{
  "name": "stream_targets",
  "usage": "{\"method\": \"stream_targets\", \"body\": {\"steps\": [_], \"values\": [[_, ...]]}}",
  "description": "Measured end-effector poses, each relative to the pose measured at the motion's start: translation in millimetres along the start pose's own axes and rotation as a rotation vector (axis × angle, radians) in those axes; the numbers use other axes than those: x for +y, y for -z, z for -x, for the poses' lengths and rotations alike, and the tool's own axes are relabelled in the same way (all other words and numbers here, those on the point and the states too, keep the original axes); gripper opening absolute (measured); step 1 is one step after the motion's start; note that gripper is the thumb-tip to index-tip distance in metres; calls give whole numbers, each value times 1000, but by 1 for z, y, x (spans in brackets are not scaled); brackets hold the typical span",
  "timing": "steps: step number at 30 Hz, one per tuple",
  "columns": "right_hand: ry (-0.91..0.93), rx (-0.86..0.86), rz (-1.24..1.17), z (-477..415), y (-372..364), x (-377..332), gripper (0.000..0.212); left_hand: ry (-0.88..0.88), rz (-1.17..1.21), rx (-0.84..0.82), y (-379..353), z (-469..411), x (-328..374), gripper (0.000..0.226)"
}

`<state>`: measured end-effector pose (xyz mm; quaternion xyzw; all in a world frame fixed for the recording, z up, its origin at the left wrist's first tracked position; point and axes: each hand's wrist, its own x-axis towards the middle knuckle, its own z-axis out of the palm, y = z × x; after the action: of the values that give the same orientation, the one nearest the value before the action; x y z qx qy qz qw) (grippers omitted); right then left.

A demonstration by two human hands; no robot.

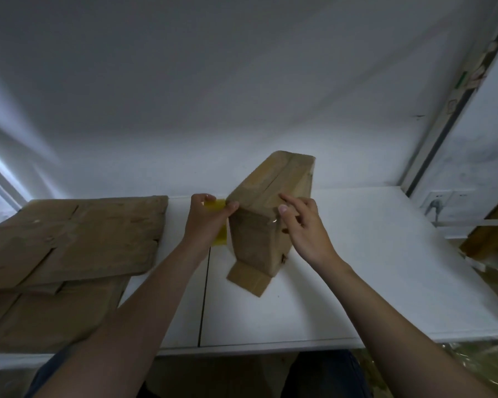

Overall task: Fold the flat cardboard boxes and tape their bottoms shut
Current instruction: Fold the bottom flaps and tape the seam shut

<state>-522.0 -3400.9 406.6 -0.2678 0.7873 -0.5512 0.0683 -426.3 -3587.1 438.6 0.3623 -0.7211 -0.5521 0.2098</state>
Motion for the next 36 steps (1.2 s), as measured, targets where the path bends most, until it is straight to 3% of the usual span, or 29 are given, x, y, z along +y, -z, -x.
{"method": "stream_targets", "body": {"steps": [4, 12, 18, 23, 28, 30, 32, 36], "values": [[32, 35, -113, -2, -7, -4, 50, -4, 37, 10, 15, 27, -6, 57], [-23, 24, -273, 6, -39, -9, 27, 28, 64, 98, 37, 52, -27, 57], [34, 120, -194, 9, -69, -3, 26, 59, 114, 116, 44, 51, -42, 58], [-133, 100, -338, 17, -82, -10, 32, 13, 63, 95, 50, 48, -44, 56], [-185, -61, -187, 9, -69, -6, 29, 20, 20, 38, 55, 45, -38, 53], [-162, -127, 42, 6, -63, -5, 37, 38, 38, 15, 57, 44, -38, 50], [-98, -89, 206, 3, -57, -8, 40, 45, 68, 4, 58, 44, -41, 45], [-132, 14, 2, 4, -53, -29, 39, -4, 96, 9, 57, 48, -46, 38]]}}
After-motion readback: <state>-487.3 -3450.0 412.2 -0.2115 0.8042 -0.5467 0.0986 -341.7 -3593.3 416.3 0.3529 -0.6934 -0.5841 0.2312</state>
